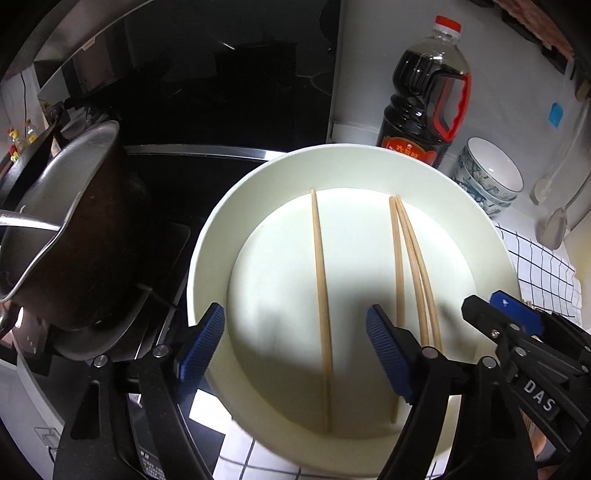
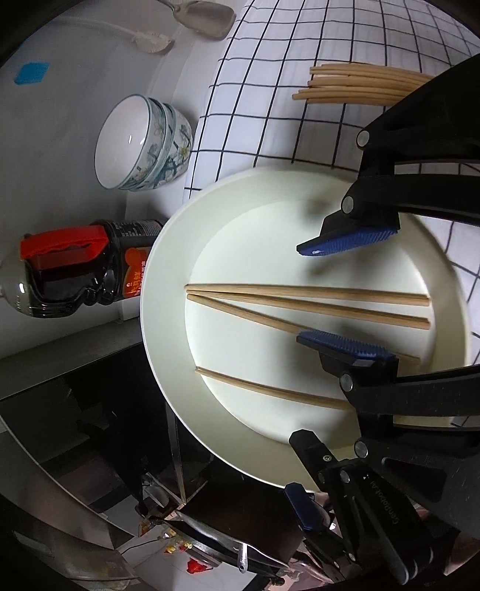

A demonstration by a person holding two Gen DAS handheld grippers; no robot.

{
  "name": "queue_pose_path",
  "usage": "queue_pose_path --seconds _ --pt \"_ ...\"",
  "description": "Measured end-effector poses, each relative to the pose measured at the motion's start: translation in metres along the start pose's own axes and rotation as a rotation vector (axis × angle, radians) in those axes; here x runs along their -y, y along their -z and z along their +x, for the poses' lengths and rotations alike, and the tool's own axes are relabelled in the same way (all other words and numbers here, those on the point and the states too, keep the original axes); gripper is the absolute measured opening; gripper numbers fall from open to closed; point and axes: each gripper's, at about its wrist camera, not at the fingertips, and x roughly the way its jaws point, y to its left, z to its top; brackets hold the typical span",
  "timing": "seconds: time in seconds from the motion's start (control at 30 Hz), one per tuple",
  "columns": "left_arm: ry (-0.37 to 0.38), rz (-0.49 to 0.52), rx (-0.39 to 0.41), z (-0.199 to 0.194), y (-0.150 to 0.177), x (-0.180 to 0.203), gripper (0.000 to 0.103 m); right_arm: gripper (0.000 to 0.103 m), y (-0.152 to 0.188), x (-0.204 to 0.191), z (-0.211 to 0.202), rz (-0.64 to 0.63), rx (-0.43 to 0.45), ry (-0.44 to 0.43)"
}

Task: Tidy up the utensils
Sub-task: 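Open the right tool in the basin while the left tool releases its chopstick, then move both open tools back to the remaining chopsticks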

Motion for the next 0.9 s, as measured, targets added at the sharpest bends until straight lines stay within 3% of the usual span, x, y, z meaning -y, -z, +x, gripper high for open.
queue_pose_path --seconds 0.5,0.9 --pt "0.015 0.021 0.025 -0.049 0.020 0.028 0.083 0.050 0.035 0.024 -0.065 0.025 0.044 0.024" --pt "0.050 0.057 0.047 -0.079 0.040 0.073 0.085 0.053 0.071 0.062 -0.112 0.052 0.081 0.061"
